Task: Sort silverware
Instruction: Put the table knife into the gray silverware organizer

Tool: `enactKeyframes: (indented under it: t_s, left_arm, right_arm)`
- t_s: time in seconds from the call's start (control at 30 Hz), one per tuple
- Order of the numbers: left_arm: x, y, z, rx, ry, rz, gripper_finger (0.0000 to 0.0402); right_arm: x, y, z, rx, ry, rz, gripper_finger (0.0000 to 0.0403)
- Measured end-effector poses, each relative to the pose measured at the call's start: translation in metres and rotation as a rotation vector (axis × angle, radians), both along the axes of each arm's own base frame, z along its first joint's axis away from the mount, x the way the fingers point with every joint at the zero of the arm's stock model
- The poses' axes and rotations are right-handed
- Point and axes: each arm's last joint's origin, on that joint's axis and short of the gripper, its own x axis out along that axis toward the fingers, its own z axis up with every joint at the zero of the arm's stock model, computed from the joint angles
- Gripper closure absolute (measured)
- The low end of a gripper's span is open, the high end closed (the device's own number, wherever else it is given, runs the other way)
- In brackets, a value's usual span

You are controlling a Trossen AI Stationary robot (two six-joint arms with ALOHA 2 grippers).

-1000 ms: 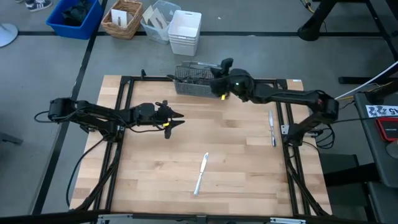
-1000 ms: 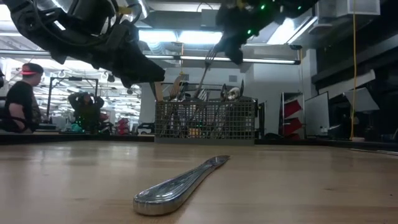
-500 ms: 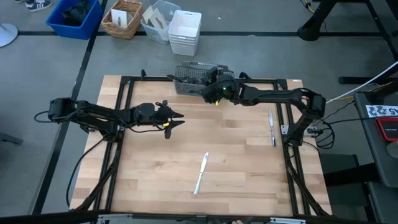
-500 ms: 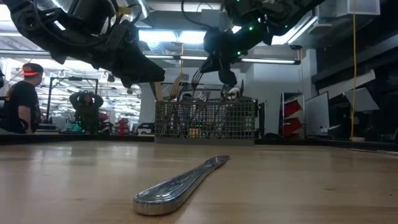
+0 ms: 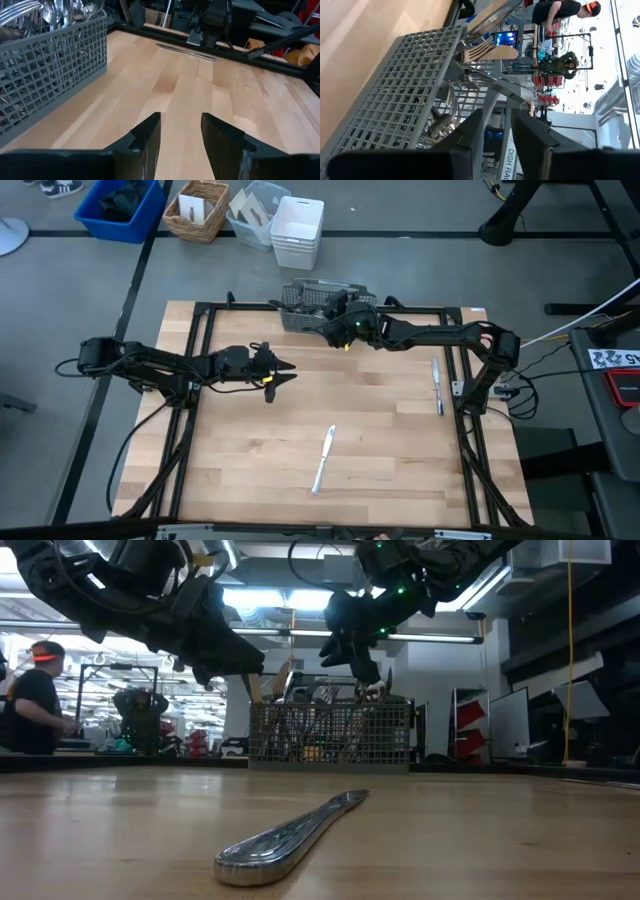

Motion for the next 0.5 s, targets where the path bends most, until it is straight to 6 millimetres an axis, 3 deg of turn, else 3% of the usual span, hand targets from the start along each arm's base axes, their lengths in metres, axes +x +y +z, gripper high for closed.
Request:
enactKeyframes:
  t_s: [0.27,0.5]
  left_arm:
    - [0.0,0.0,0.0,-0.029,-0.011,0.008,0.0269]
    - [0.002,0.0,0.008,-0.092,-0.103,0.024,0.0269]
  right_arm:
    - [0.004,0.012,0.011,-0.132,-0.044,-0.155,0.0302]
    - [0.003,0.044,0.029,-0.242,-0.023,-0.203,0.0304]
